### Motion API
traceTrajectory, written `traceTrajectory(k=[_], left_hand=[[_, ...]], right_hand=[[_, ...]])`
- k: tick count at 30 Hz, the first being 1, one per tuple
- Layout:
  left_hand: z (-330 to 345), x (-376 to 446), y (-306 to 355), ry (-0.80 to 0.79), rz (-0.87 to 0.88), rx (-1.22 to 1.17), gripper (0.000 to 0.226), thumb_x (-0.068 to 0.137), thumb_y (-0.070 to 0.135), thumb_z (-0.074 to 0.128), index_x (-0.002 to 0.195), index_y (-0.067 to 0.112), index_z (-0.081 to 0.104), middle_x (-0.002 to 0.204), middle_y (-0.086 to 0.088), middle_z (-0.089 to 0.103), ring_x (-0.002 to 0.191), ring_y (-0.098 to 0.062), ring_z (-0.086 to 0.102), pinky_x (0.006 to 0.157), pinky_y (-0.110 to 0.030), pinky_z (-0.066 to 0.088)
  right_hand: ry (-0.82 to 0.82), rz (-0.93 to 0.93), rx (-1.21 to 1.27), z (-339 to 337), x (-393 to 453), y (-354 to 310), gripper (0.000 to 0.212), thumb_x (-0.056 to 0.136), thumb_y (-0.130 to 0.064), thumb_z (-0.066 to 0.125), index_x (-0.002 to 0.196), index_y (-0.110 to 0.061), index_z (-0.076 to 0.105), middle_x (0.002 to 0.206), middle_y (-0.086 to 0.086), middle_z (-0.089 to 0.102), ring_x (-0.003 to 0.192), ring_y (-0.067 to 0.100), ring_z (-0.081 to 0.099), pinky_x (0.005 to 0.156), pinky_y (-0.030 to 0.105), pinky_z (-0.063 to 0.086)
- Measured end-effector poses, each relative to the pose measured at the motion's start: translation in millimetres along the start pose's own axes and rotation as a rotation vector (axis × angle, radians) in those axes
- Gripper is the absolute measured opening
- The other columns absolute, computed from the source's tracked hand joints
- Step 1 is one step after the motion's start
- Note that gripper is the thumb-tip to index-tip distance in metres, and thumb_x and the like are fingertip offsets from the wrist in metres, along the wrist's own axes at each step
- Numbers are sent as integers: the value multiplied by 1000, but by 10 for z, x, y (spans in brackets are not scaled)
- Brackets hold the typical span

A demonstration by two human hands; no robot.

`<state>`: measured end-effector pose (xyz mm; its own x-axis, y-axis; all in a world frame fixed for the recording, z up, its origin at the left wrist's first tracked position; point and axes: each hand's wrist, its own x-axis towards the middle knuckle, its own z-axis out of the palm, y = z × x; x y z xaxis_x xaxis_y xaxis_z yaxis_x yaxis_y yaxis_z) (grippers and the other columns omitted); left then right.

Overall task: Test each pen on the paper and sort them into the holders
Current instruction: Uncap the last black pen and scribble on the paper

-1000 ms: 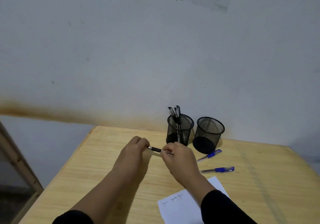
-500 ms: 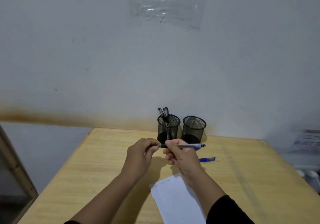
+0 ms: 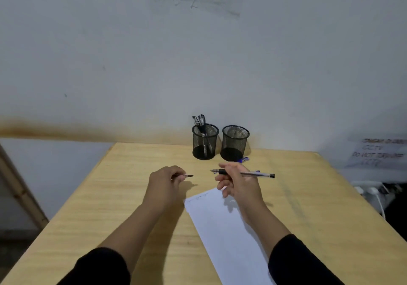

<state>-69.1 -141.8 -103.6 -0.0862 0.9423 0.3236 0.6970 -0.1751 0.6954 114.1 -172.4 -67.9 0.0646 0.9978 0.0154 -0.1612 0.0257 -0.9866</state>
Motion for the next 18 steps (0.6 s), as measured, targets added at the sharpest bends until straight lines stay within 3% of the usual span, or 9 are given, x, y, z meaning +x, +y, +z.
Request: traceTrajectory(k=[5, 11, 15, 18], left_hand=[[225, -81, -124, 32, -108, 36, 14, 86, 14, 61, 95, 11, 71, 93, -5, 73, 89, -20, 63, 75, -19, 38], [289, -119, -200, 44, -116, 35, 16, 86, 15, 61, 98, 12, 72, 97, -4, 73, 97, -23, 62, 81, -21, 40], [219, -173, -167, 51, -101, -24, 13, 85, 12, 62, 92, 6, 71, 89, -9, 75, 88, -23, 63, 87, -32, 48], [179, -295, -48, 117, -105, -47, 20, 88, 18, 58, 105, 14, 70, 105, -5, 71, 104, -22, 59, 89, -24, 40]], right_hand=[[56, 64, -25, -110, -63, 162, 21, 93, -10, 49, 94, -6, 69, 72, 10, 66, 53, 12, 58, 44, 23, 44], [100, 94, -43, -225, -33, 285, 14, 90, -11, 56, 85, -12, 70, 66, 6, 63, 53, 12, 54, 46, 23, 42], [122, 123, -84, -233, 17, 361, 12, 89, -9, 57, 81, -13, 65, 62, 4, 60, 50, 12, 49, 43, 23, 36], [153, 156, -105, -219, 79, 406, 12, 87, -8, 58, 79, -13, 65, 61, 4, 59, 51, 12, 46, 42, 20, 34]])
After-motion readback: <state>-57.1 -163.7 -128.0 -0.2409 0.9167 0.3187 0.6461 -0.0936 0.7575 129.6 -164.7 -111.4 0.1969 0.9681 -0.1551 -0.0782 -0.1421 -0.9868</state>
